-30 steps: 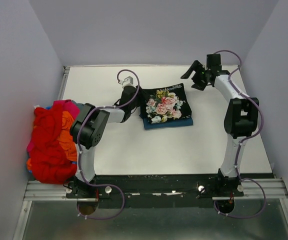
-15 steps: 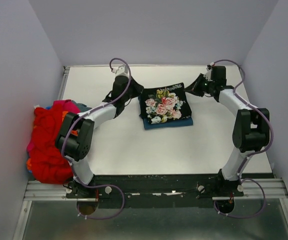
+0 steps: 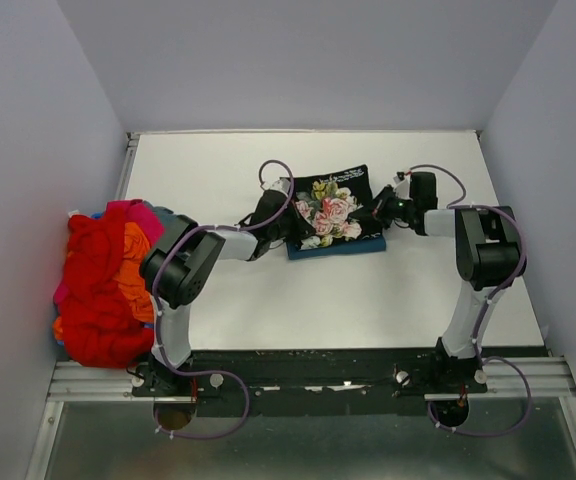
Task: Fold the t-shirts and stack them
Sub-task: Put the neatly folded tshirt into the corner of the board with both arms
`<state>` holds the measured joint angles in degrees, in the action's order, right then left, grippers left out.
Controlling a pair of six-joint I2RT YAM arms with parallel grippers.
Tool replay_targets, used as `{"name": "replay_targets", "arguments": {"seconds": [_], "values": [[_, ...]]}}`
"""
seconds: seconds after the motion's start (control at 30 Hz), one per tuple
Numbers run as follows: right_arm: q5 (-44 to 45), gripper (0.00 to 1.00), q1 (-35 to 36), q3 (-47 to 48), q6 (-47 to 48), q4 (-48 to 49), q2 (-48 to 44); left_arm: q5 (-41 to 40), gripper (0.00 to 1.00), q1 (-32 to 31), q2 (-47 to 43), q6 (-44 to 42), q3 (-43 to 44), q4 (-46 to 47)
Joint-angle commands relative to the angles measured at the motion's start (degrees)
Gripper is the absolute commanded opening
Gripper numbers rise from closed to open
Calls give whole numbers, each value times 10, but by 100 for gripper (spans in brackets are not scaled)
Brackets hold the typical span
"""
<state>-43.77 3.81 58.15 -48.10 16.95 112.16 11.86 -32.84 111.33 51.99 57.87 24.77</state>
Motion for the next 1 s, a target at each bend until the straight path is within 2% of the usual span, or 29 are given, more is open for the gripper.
{"name": "replay_targets", "arguments": {"seconds": [0.0,0.17,0.3,0.47,0.67,0.8,0.97], "values": [[17,1,-4,-2,-8,5,14,-25,0,6,-1,-16,-2,-11],[47,1,-6,51,29,-60,-34,-71,0,7,-56,-70,42,-92],[21,1,-5,112,14,-57,-22,-91,0,8,-60,-94,108,-133],[7,1,-5,200,-17,-54,55,-94,0,24,-3,-87,186,-138],[47,1,-8,284,-41,-80,163,-114,0,50,92,-80,255,-142],[77,1,-13,295,-60,-93,198,-128,0,66,158,-81,298,-153],[103,1,-15,275,-44,-96,182,-119,0,87,195,-86,329,-168]]}}
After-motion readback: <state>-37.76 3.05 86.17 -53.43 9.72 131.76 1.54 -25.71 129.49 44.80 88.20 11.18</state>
